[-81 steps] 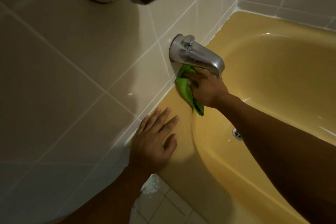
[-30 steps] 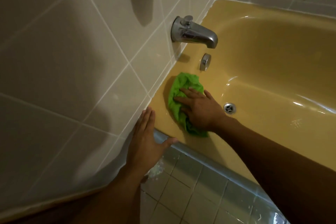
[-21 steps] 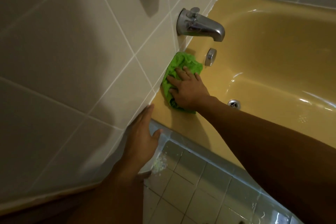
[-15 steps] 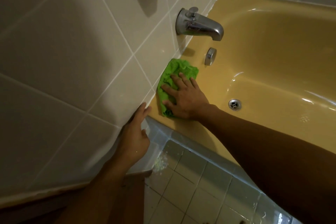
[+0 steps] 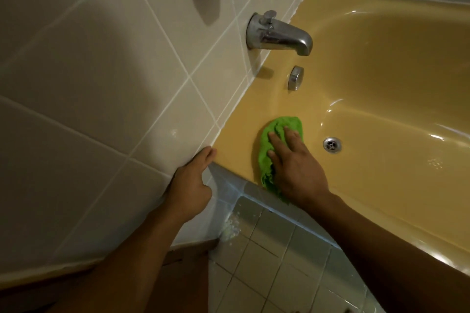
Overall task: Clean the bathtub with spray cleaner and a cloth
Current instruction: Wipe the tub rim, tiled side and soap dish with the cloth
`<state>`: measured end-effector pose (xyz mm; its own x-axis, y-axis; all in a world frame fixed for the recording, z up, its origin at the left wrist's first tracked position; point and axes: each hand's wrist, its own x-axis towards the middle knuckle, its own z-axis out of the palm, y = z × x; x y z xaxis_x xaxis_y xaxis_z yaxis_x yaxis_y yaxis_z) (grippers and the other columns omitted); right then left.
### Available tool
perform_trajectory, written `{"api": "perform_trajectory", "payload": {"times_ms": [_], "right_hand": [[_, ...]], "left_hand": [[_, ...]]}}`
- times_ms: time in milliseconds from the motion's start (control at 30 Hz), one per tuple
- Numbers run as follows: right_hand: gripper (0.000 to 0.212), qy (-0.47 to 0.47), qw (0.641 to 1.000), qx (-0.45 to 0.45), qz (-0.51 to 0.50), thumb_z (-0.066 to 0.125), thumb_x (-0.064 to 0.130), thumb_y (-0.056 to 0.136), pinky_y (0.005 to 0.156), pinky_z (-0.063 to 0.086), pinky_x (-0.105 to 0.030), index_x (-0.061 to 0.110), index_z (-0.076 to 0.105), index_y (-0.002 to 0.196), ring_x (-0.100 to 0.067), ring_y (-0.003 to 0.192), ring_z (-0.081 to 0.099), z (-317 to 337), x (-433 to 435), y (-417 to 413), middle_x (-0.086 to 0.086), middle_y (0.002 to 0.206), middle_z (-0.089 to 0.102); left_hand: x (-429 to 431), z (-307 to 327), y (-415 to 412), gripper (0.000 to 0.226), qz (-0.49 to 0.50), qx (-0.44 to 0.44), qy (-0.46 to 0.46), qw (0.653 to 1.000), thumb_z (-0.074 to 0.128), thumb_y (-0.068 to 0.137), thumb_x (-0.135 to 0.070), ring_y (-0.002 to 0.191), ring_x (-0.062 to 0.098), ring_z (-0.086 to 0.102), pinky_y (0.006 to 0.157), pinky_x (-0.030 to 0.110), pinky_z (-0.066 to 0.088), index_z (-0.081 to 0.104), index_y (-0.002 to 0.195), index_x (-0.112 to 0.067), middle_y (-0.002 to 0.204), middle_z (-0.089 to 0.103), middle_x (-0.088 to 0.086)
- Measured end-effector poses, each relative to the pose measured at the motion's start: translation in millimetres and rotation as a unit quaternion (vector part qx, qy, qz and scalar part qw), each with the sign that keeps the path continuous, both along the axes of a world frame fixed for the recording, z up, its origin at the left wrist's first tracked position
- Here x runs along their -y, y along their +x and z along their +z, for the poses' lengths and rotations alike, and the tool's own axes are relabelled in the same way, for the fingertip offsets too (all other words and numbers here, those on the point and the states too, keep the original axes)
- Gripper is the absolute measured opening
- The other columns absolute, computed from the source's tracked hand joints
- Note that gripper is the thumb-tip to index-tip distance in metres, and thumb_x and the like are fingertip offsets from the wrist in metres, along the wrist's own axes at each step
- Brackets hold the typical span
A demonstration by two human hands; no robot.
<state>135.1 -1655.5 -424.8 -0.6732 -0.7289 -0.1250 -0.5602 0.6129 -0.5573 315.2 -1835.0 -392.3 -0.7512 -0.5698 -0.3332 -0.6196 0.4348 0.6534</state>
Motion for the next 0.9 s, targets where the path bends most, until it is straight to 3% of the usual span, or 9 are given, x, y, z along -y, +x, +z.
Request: {"api": "perform_trajectory", "payload": {"times_ms": [100, 200, 267, 433, 500, 633, 700, 800, 900], "right_hand": [[0.056, 0.02, 0.998, -0.054, 0.035, 0.033, 0.039, 0.109, 0.128, 0.01, -0.046, 0.024, 0.023, 0.162, -0.033, 0.157, -0.005, -1, 41, 1, -0.012, 0.171, 0.001], [0.056, 0.046, 0.991, -0.091, 0.084, 0.03, 0.042, 0.108, 0.127, 0.001, -0.048, 0.028, 0.021, 0.161, -0.033, 0.157, -0.009, 1, 76, 10, -0.011, 0.171, -0.001], [0.055, 0.045, 0.988, -0.096, 0.11, 0.029, 0.043, 0.108, 0.127, -0.001, -0.049, 0.029, 0.024, 0.16, -0.033, 0.157, -0.007, 3, 84, 20, -0.011, 0.171, 0.002], [0.056, 0.034, 0.977, -0.12, 0.175, 0.041, 0.046, 0.103, 0.126, 0.01, -0.054, 0.029, 0.035, 0.157, -0.037, 0.156, 0.008, -1, 58, 37, -0.013, 0.169, 0.017], [0.057, 0.034, 0.973, -0.134, 0.187, 0.044, 0.045, 0.102, 0.125, 0.015, -0.055, 0.03, 0.036, 0.156, -0.038, 0.155, 0.013, -4, 40, 42, -0.014, 0.168, 0.021], [0.052, 0.026, 0.977, -0.128, 0.167, 0.038, 0.045, 0.103, 0.125, 0.016, -0.053, 0.033, 0.036, 0.155, -0.036, 0.156, 0.014, -5, -3, 51, -0.012, 0.168, 0.022], [0.055, 0.033, 0.98, -0.126, 0.15, 0.044, 0.042, 0.103, 0.125, 0.015, -0.052, 0.036, 0.031, 0.156, -0.033, 0.157, 0.009, -6, -32, 53, -0.009, 0.17, 0.016], [0.054, 0.053, 0.987, -0.114, 0.099, 0.035, 0.048, 0.105, 0.125, 0.015, -0.051, 0.041, 0.027, 0.158, -0.03, 0.158, 0.006, -6, -89, 53, -0.005, 0.171, 0.012], [0.054, 0.075, 0.993, -0.084, 0.019, 0.027, 0.053, 0.104, 0.122, 0.025, -0.05, 0.045, 0.029, 0.157, -0.031, 0.153, 0.023, -2, -153, 45, -0.007, 0.167, 0.025]], "left_hand": [[1, -3, 1, 0.098, -0.002, -0.006, 0.002, 1.0, 0.048, 0.077, 0.02, 0.115, 0.007, 0.063, 0.08, 0.021, 0.051, 0.033, 0.159, -0.032, 0.158, 0.04, -0.024], [2, -9, 1, 0.098, 0.007, -0.025, 0.003, 1.0, 0.047, 0.075, 0.021, 0.141, 0.005, 0.046, 0.102, 0.024, 0.048, 0.036, 0.158, -0.031, 0.159, 0.041, -0.019], [1, -11, 0, 0.098, 0.026, -0.039, 0.013, 0.999, 0.046, 0.073, 0.022, 0.148, 0.006, 0.035, 0.114, 0.03, 0.043, 0.039, 0.156, -0.03, 0.16, 0.04, -0.014], [-3, -9, 0, 0.098, 0.041, -0.056, 0.031, 0.997, 0.047, 0.074, 0.025, 0.147, 0.002, 0.033, 0.111, 0.045, 0.049, 0.041, 0.155, -0.028, 0.158, 0.044, -0.012], [-1, -9, 1, 0.098, 0.032, -0.047, 0.017, 0.998, 0.047, 0.073, 0.023, 0.148, 0.004, 0.035, 0.115, 0.044, 0.045, 0.042, 0.155, -0.031, 0.158, 0.044, -0.012], [-4, 1, -5, 0.09, -0.008, 0.005, -0.051, 0.999, 0.052, 0.077, 0.015, 0.136, 0.029, 0.055, 0.11, 0.037, 0.048, 0.047, 0.152, -0.034, 0.153, 0.053, 0.002], [-9, 2, -8, 0.078, -0.082, 0.043, -0.112, 0.989, 0.054, 0.084, 0.007, 0.146, 0.026, 0.044, 0.117, 0.034, 0.04, 0.048, 0.152, -0.029, 0.16, 0.044, 0.004], [-14, -3, -16, 0.061, -0.189, 0.08, -0.181, 0.962, 0.04, 0.097, -0.03, 0.157, 0.015, 0.019, 0.127, 0.039, 0.019, 0.039, 0.157, -0.029, 0.168, 0.021, -0.007], [-18, -7, -38, 0.06, -0.265, 0.112, -0.191, 0.939, 0.019, 0.102, -0.046, 0.158, 0.008, 0.004, 0.127, 0.043, 0.007, 0.023, 0.161, -0.038, 0.163, -0.001, -0.023]]}}
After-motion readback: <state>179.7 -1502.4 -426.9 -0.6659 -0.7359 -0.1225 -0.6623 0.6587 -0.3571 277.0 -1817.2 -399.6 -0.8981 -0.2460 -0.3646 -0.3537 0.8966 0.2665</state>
